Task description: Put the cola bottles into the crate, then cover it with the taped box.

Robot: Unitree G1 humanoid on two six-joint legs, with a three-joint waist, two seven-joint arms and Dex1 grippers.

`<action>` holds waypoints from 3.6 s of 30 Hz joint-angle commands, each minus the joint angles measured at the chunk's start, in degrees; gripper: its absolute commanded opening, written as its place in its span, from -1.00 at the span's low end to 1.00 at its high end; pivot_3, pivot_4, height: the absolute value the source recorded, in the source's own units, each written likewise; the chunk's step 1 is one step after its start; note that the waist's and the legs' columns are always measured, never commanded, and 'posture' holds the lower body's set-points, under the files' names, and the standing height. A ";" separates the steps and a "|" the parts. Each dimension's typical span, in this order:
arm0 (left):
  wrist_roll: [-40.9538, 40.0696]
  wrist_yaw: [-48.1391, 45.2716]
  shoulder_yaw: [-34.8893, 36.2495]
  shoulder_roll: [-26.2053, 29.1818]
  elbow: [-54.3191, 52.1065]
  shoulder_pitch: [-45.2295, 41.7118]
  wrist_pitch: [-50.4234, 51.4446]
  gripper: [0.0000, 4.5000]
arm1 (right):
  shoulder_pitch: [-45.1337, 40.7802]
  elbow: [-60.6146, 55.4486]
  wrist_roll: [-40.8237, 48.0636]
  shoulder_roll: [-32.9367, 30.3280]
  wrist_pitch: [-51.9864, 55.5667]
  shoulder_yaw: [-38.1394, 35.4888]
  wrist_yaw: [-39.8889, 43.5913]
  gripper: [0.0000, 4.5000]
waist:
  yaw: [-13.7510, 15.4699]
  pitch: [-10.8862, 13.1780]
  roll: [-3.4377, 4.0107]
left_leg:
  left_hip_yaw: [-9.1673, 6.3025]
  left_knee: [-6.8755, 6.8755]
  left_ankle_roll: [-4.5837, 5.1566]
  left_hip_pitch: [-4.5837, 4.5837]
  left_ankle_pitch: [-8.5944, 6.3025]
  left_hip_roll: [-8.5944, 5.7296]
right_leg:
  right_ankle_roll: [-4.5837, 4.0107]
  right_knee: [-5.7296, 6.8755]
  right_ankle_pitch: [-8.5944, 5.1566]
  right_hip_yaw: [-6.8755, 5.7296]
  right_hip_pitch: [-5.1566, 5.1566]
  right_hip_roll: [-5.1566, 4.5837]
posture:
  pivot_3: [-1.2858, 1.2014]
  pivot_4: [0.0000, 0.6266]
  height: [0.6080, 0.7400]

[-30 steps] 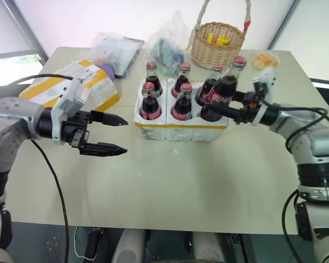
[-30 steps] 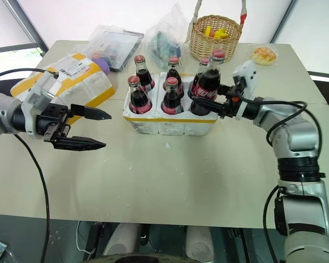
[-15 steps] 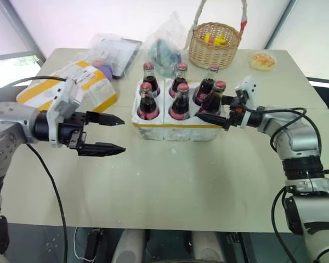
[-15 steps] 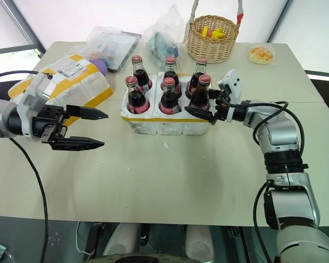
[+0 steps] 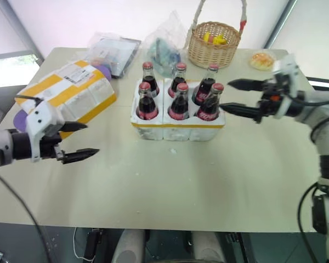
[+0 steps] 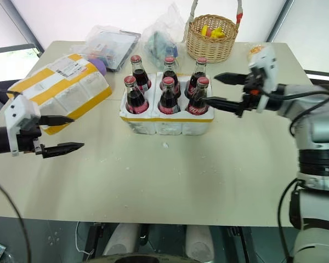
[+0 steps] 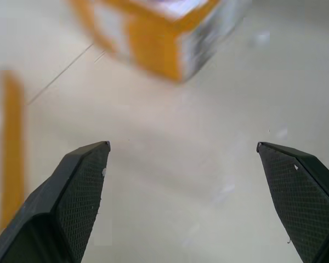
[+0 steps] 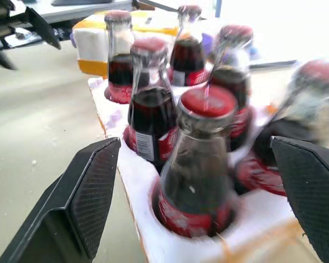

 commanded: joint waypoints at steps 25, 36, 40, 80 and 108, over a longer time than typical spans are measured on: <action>47.26 44.46 -22.98 -2.86 54.30 -18.49 -38.14 1.00 | 1.63 -15.69 21.69 -8.63 14.90 -11.93 2.59 0.98 | 0.08 -0.08 -0.03 | 0.27 -0.10 -0.01 -0.11 -0.01 0.11 | 0.18 -0.06 0.24 0.01 -0.20 0.01 | 0.03 -0.52 0.96; 53.34 59.85 -30.27 -5.78 70.78 -28.97 -44.53 1.00 | 2.53 -16.12 22.72 -9.37 14.97 -13.06 0.69 0.98 | 0.29 -0.10 -0.06 | 0.29 0.02 -0.01 -0.13 -0.01 0.10 | 0.24 0.00 0.28 0.01 -0.18 -0.01 | 0.03 -0.52 0.96; 53.13 60.42 -31.20 -5.92 72.98 -30.40 -45.44 0.76 | 2.69 -16.34 23.20 -8.81 14.85 -13.07 -0.21 1.00 | 0.30 -0.10 -0.06 | 0.29 0.02 -0.01 -0.13 0.00 0.10 | 0.24 0.00 0.28 0.01 -0.18 -0.01 | 0.03 -0.52 0.96; 41.64 32.43 -29.55 -4.09 53.36 -61.37 -55.23 -0.46 | 5.72 -9.05 14.35 -8.39 6.38 -9.95 2.58 1.00 | 0.28 -0.11 -0.11 | 0.34 0.17 0.00 -0.15 0.01 0.07 | 0.31 0.00 0.32 0.02 -0.09 -0.01 | 0.03 -0.52 0.96; 50.39 34.12 -40.59 -16.03 69.96 -71.01 -82.13 -0.46 | 15.53 -17.85 19.12 -7.87 8.60 -17.91 -6.26 1.00 | 0.14 -0.10 -0.13 | 0.36 0.23 0.01 -0.16 0.01 0.05 | 0.43 0.01 0.39 0.07 -0.08 -0.02 | 0.03 -0.52 0.96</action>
